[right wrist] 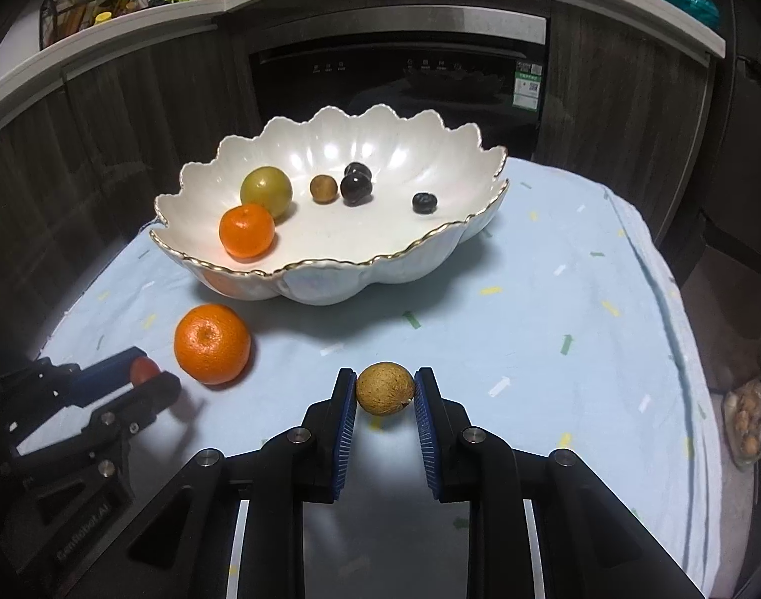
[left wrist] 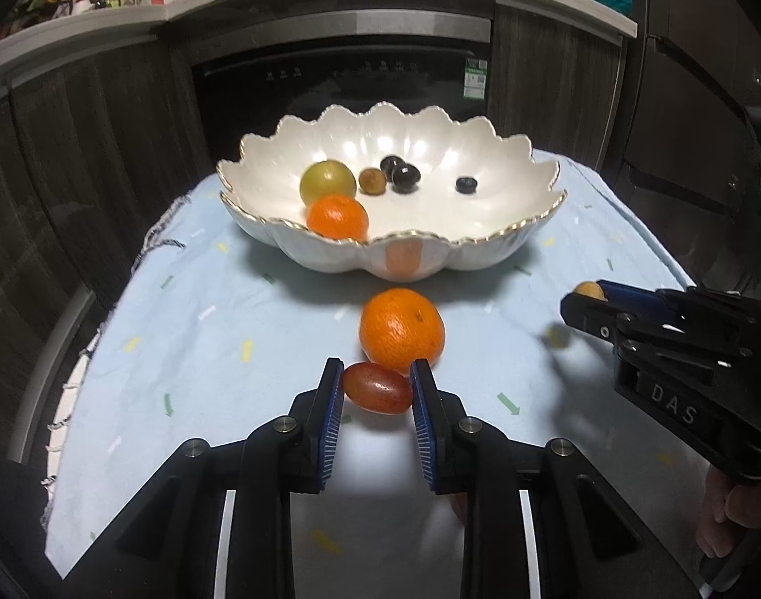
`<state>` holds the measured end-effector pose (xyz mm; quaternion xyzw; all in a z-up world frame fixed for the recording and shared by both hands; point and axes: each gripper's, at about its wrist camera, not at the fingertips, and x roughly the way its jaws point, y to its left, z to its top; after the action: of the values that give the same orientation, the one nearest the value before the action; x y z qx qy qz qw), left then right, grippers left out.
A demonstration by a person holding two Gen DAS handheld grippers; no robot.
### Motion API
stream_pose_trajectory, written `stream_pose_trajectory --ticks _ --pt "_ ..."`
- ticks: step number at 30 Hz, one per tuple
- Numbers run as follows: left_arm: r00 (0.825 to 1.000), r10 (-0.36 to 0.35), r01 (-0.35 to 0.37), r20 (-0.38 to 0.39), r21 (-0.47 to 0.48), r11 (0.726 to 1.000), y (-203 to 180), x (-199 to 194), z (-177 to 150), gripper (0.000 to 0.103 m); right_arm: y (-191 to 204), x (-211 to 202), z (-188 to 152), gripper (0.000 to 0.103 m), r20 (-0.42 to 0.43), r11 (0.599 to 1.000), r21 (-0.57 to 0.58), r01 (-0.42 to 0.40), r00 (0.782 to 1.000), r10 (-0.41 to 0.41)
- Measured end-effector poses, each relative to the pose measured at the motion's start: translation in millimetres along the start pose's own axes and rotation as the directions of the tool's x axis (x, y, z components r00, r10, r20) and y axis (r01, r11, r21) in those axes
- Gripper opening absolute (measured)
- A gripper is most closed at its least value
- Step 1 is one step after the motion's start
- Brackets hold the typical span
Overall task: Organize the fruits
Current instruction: 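Lift and carry the red date and small brown fruit over the bowl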
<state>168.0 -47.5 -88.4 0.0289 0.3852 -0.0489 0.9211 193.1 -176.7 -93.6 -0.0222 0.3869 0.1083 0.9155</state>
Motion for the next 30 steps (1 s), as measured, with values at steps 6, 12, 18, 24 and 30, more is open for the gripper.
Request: stream_pose_trajectory --ticks 6,12,18,24,30 --pt "1.0 -0.017 0.018 0.022 -0.01 1.0 3 -9 7 0.027 4 -16 1 0.025 0.017 1.0 0.0 0.007 1.0 -0.007" --pt "0.999 -0.026 0.026 0.032 -0.017 1.0 3 -17 16 0.027 9 -31 5 0.025 0.027 1.0 0.002 0.008 1.0 -0.008" --pt "0.999 -0.024 0.025 0.048 -0.02 0.999 6 -27 29 0.027 9 -42 13 0.025 0.036 1.0 0.002 0.019 0.999 -0.019" --pt "0.999 -0.021 0.022 0.049 -0.032 0.999 11 -29 43 0.027 12 -46 23 0.025 0.04 1.0 0.004 0.009 0.999 -0.01" --pt "0.998 -0.01 0.012 0.057 -0.028 1.0 17 -30 64 0.027 16 -51 47 0.025 0.068 1.0 -0.022 0.013 0.998 -0.011"
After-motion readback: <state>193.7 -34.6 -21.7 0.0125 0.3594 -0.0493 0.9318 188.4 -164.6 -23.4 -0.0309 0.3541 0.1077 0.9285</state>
